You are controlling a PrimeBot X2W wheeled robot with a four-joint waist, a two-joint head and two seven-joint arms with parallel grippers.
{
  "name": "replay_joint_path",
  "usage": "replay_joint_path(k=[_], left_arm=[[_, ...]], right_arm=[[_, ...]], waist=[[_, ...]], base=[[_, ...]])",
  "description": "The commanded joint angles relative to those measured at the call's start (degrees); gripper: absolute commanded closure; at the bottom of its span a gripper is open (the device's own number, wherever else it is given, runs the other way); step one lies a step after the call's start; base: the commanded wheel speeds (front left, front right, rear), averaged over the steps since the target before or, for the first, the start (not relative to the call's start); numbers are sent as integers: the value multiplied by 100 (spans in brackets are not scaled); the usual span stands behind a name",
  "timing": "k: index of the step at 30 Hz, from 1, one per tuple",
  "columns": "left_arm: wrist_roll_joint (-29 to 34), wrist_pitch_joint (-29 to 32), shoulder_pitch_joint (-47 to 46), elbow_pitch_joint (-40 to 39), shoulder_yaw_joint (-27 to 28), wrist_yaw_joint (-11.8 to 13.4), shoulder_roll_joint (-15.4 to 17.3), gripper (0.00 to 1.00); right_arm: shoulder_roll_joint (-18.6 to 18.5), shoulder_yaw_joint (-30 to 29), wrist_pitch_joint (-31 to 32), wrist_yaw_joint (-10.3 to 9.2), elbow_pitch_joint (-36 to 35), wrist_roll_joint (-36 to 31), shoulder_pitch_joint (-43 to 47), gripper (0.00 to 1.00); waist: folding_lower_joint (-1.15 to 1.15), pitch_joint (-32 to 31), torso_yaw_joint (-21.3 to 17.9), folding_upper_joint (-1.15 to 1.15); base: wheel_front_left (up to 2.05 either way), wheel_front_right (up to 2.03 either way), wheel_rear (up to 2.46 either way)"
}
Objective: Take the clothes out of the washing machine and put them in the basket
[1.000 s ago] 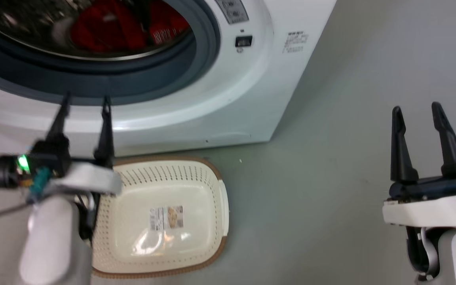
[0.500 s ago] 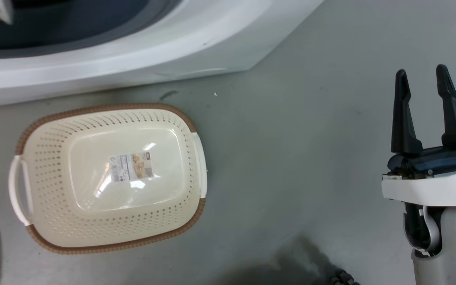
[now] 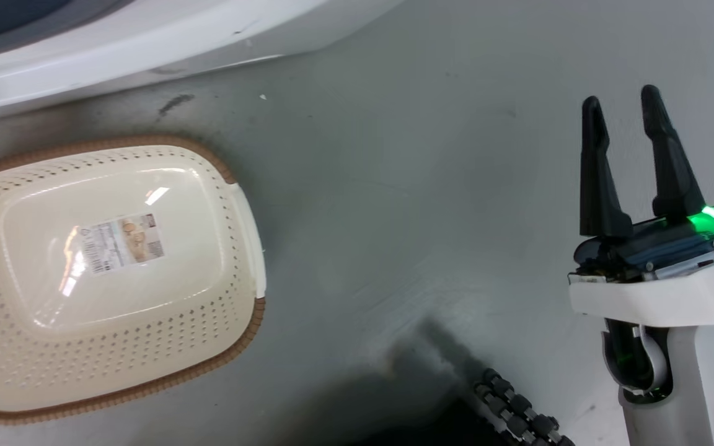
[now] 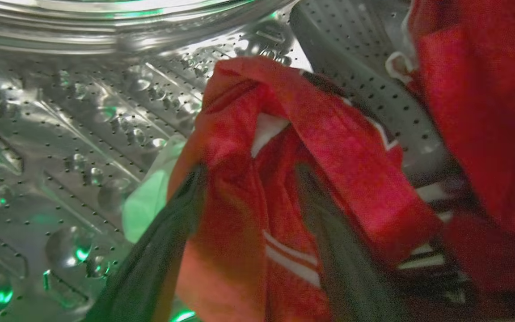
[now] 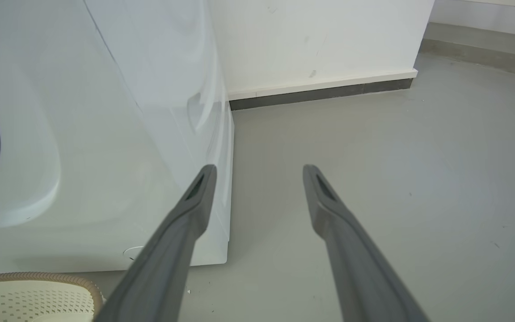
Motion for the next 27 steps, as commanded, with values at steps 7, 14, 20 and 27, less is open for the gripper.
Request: replay_joint_path(k=[7,14,20,27], left_arm=[[-407,756,-667,86,-652,11,536,0],[-942,1460,-952,-89,-1307,10,861,0],[-1314,1788,-917,-185,-1735,9,1047,44],[-1356,1343,-1158,-255,-1981,19,1221,100]], right_arm=[[15,237,-14,-4,-131,231,46,0],[15,309,-13,-4,-162,346,30,0],[15,318,-13,-4,-195,361,-21,0],[15,249,-13,-4,-218,300,-82,0]], waist=[[-1,350,-382,0],[-1,513,-524,0],[-1,597,-542,0],[-1,627,-490,0]], base=[[0,0,0],[0,0,0],[0,0,0],[0,0,0]])
